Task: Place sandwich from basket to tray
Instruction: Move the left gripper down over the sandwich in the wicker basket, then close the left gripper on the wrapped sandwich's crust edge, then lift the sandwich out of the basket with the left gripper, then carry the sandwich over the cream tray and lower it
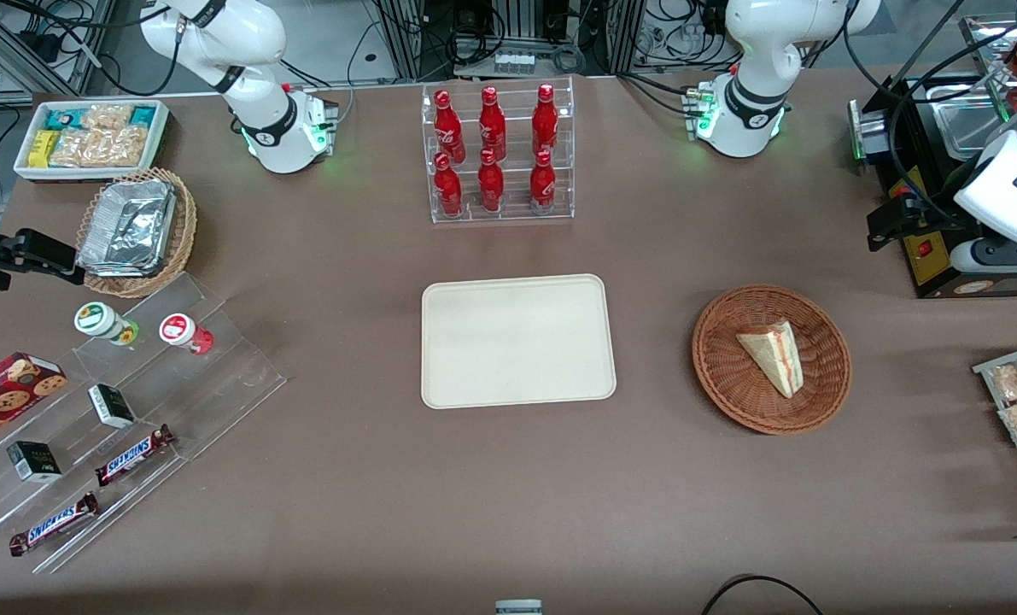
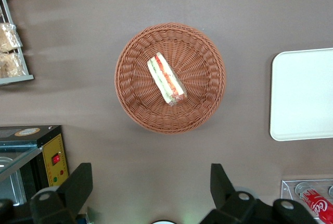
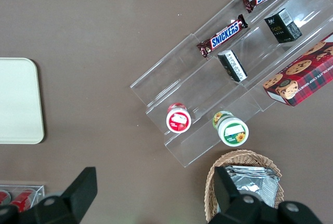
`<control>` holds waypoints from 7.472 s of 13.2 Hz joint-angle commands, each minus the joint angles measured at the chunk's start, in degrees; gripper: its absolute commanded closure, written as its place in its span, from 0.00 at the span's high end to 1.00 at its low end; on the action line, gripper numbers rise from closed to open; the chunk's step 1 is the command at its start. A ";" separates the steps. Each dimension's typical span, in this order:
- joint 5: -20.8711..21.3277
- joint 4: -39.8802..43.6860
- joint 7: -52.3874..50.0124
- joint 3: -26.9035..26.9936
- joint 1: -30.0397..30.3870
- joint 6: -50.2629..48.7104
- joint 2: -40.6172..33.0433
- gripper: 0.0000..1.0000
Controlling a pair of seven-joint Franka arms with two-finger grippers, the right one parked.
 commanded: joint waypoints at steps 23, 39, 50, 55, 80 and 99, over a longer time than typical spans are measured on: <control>0.27 -27.93 -13.92 0.87 -0.11 37.26 8.26 1.00; 0.44 -35.68 -22.01 0.87 -0.81 51.70 12.92 1.00; 0.44 -35.68 -22.10 0.79 -0.98 54.25 16.26 0.60; 0.44 -35.86 -21.75 0.79 -0.90 54.07 16.26 0.00; 7.54 -0.26 -39.74 -28.03 -3.60 18.65 21.00 0.00; 25.67 8.18 -53.39 -27.78 -22.07 34.30 46.31 0.00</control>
